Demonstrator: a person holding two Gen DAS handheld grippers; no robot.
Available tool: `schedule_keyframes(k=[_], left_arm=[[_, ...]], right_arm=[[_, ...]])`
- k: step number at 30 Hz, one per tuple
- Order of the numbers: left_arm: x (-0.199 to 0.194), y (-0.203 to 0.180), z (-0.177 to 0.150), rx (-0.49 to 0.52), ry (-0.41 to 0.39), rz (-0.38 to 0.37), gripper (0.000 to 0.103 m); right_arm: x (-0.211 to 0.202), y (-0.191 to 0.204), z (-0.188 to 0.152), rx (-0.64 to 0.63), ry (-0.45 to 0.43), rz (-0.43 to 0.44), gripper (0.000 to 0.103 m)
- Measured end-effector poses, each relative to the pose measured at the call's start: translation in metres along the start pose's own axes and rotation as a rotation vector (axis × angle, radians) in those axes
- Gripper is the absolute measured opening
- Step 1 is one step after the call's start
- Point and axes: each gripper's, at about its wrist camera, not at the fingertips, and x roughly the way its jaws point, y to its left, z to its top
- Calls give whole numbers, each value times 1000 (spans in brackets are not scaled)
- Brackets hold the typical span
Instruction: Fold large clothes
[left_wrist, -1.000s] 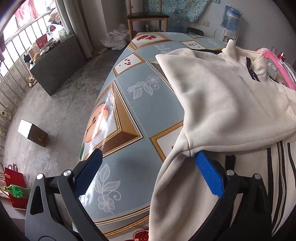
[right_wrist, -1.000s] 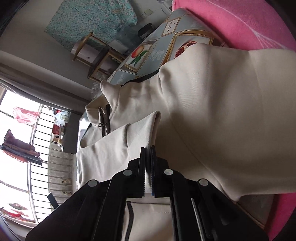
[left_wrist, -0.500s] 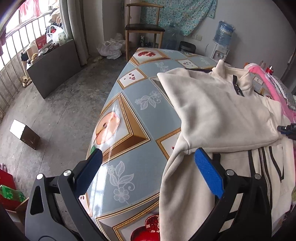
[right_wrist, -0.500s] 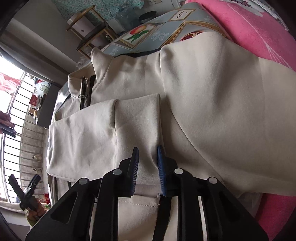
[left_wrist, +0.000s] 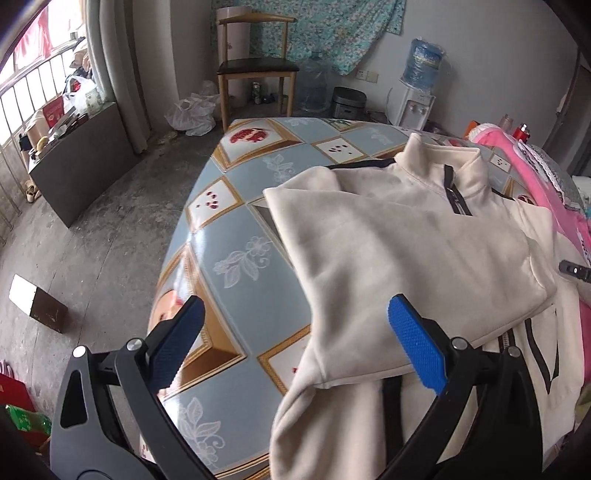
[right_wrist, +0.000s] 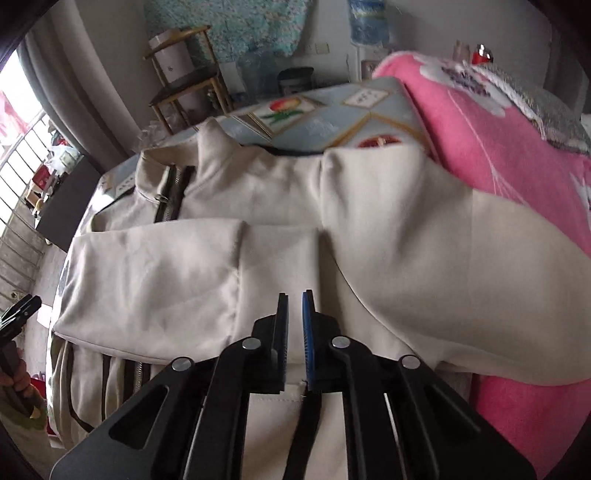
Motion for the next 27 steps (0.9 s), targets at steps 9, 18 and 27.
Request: schedule_keyframes(k=[9, 18, 27], left_arm=[[63, -44, -10, 46, 147, 54, 97], [44, 15, 16, -146, 112, -103, 97], [94, 54, 61, -250, 180, -162, 58]], right_arm=[[51, 60, -14, -157, 104, -3, 28], [18, 57, -20, -107, 67, 129, 36], [9, 61, -40, -16, 103, 277, 38]])
